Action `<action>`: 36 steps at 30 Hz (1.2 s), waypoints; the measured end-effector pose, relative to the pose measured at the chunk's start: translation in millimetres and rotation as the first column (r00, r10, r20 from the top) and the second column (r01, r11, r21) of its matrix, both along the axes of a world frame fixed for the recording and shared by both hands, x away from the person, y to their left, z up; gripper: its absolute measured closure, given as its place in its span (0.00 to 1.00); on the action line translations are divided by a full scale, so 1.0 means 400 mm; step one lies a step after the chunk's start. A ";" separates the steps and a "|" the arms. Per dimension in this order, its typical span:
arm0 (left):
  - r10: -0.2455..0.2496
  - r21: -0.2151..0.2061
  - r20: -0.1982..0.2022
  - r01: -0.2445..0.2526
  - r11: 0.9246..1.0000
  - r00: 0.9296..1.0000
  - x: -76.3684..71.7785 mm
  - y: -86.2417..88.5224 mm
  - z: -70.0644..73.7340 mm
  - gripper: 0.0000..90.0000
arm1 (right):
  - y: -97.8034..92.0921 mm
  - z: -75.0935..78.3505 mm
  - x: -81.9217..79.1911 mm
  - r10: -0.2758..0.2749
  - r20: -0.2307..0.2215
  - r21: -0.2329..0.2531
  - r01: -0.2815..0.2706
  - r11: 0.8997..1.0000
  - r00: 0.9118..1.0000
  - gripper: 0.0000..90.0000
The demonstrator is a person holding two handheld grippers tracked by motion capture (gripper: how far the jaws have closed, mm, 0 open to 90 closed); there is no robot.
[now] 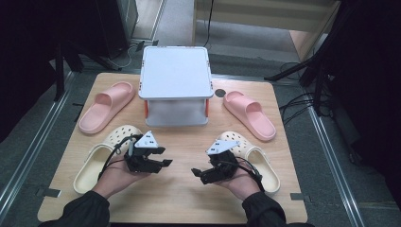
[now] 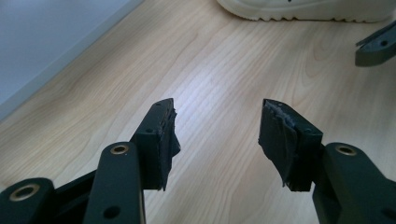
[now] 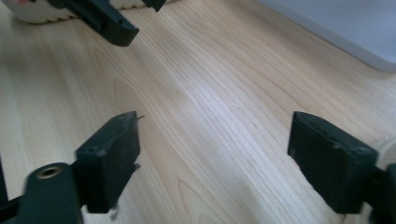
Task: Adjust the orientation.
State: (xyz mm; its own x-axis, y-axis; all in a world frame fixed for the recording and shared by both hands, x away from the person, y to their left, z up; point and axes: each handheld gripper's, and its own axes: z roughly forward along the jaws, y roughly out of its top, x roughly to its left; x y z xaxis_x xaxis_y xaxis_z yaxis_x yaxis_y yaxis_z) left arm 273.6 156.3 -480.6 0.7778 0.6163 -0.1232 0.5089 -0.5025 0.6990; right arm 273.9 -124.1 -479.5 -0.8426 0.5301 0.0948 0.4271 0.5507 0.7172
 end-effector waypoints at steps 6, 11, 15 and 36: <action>0.025 0.003 -0.035 -0.025 1.000 0.999 0.001 0.030 0.022 0.54 | -0.003 0.008 0.008 0.005 0.018 -0.013 -0.004 1.000 1.000 0.27; 0.035 -0.021 -0.068 -0.036 0.999 0.997 0.007 0.054 0.038 0.57 | -0.011 0.021 0.006 0.054 0.049 0.025 -0.055 0.998 0.997 0.42; 0.034 -0.008 -0.074 -0.035 0.999 0.997 0.006 0.063 0.037 0.57 | -0.016 0.026 0.006 0.055 0.044 0.047 -0.057 0.997 0.998 0.49; 0.081 -0.017 -0.086 -0.083 0.996 0.993 -0.006 0.090 0.054 0.53 | -0.025 0.039 0.020 0.078 -0.027 0.042 -0.077 0.996 0.997 0.50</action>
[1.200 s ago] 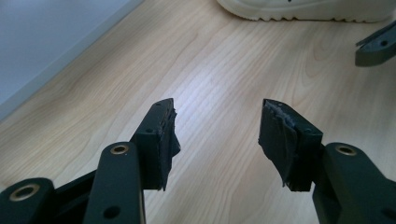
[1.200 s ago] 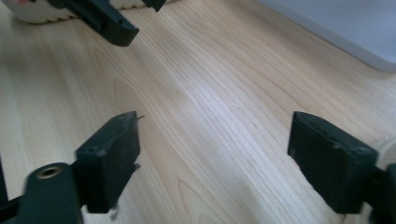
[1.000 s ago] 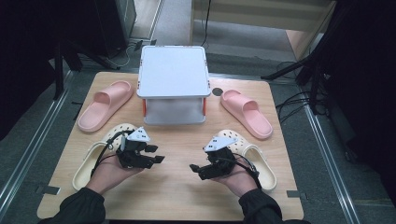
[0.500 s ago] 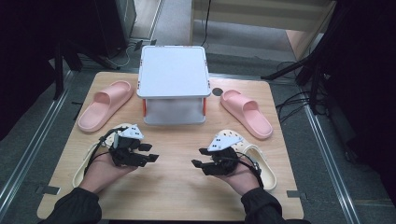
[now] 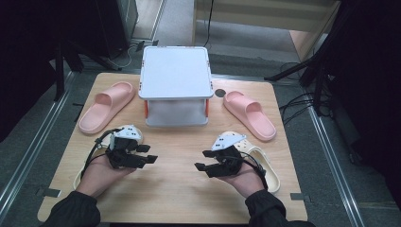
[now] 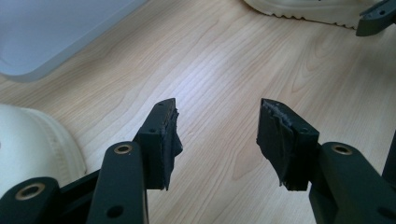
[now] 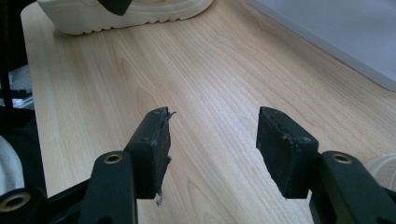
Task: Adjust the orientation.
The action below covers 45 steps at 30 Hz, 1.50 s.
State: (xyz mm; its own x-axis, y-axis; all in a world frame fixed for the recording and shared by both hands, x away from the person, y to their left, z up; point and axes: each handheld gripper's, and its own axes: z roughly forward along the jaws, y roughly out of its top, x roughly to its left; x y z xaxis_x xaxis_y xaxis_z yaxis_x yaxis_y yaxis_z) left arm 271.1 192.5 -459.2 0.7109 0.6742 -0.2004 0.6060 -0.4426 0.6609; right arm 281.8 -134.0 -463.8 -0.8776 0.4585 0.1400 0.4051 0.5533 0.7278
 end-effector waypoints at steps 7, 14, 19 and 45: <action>0.012 -0.004 -0.001 -0.012 1.000 1.000 -0.011 0.019 0.009 0.53 | 0.008 0.006 0.005 0.000 0.012 -0.001 0.000 1.000 1.000 0.53; 0.021 0.016 -0.012 -0.021 1.000 1.000 -0.026 0.047 0.011 0.55 | 0.020 0.000 0.015 0.018 -0.019 -0.008 -0.018 1.000 1.000 0.53; 0.040 0.025 -0.017 -0.040 0.999 0.999 -0.039 0.073 0.010 0.57 | 0.032 -0.001 0.017 0.031 -0.001 -0.008 -0.031 0.999 1.000 0.54; 0.193 0.025 -0.038 -0.192 0.981 0.980 -0.112 0.207 0.013 0.59 | 0.062 -0.005 0.034 0.040 0.000 -0.021 -0.040 0.999 0.999 0.54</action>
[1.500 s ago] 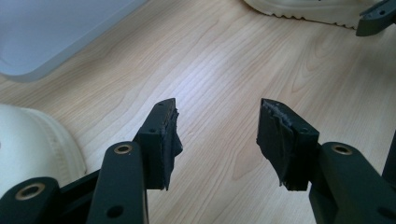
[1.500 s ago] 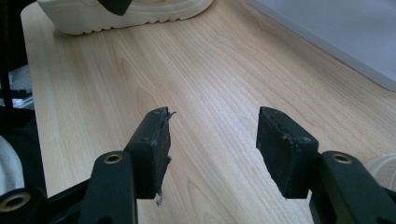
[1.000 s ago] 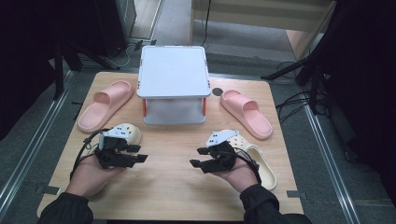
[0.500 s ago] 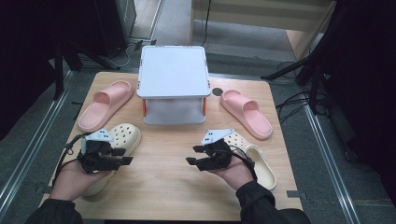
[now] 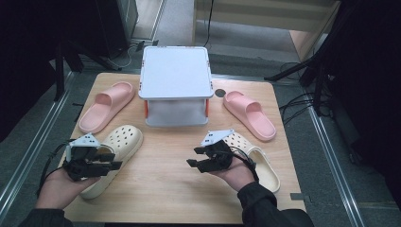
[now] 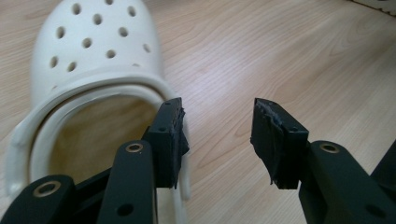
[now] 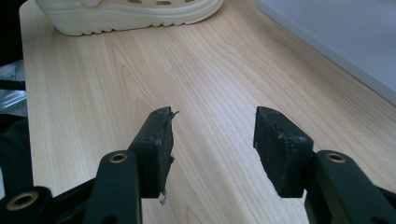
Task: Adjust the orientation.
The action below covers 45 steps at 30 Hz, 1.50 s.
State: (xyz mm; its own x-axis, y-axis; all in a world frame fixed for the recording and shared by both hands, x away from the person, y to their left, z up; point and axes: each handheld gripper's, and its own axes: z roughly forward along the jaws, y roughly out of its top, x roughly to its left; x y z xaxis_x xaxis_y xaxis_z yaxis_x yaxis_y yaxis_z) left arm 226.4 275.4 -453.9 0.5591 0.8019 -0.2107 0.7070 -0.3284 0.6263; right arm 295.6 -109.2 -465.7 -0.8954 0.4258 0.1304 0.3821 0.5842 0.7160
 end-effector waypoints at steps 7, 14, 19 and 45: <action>0.026 -0.019 -0.002 -0.026 0.999 1.000 0.005 0.024 -0.010 0.66 | 0.001 -0.002 0.002 0.001 0.000 -0.003 -0.001 1.000 1.000 0.54; 0.058 0.033 -0.027 -0.057 0.998 0.998 0.013 0.023 -0.022 0.64 | 0.003 -0.005 0.001 0.001 -0.003 -0.011 -0.002 1.000 1.000 0.53; 0.068 0.071 -0.038 -0.065 0.995 0.997 0.039 0.006 -0.051 0.67 | 0.008 -0.007 -0.001 0.006 0.005 -0.020 -0.006 1.000 1.000 0.53; 0.030 0.085 0.037 -0.033 0.996 0.999 0.049 -0.079 0.013 0.86 | 0.000 -0.008 -0.011 0.002 -0.002 0.010 -0.002 1.000 1.000 0.52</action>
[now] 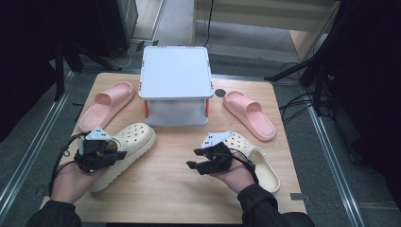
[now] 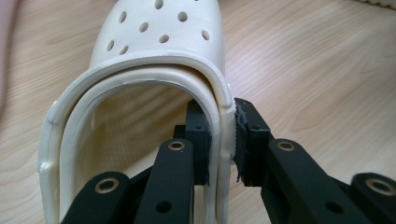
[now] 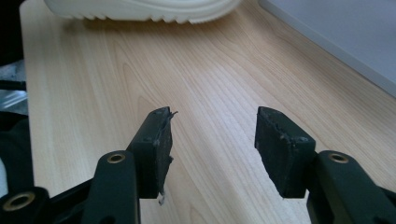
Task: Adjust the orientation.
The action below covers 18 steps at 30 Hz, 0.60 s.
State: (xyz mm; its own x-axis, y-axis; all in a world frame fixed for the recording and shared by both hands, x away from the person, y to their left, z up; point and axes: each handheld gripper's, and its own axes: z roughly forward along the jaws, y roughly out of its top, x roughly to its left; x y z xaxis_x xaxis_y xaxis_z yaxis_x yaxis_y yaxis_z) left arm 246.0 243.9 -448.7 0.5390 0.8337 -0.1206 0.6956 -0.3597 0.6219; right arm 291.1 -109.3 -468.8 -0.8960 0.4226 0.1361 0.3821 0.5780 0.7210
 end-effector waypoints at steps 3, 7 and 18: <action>-0.035 -0.006 -0.011 0.035 0.999 0.999 0.016 -0.050 0.000 0.86 | -0.003 0.005 -0.004 0.007 0.010 0.017 -0.007 1.000 1.000 0.52; -0.074 -0.005 -0.007 0.073 0.997 0.997 0.030 -0.098 0.002 0.86 | -0.009 0.006 -0.007 0.005 0.018 0.021 -0.006 1.000 1.000 0.52; -0.178 -0.023 -0.036 0.177 0.984 0.983 0.058 -0.203 -0.014 0.86 | -0.037 0.002 -0.019 -0.043 0.025 0.021 0.042 0.999 0.999 0.52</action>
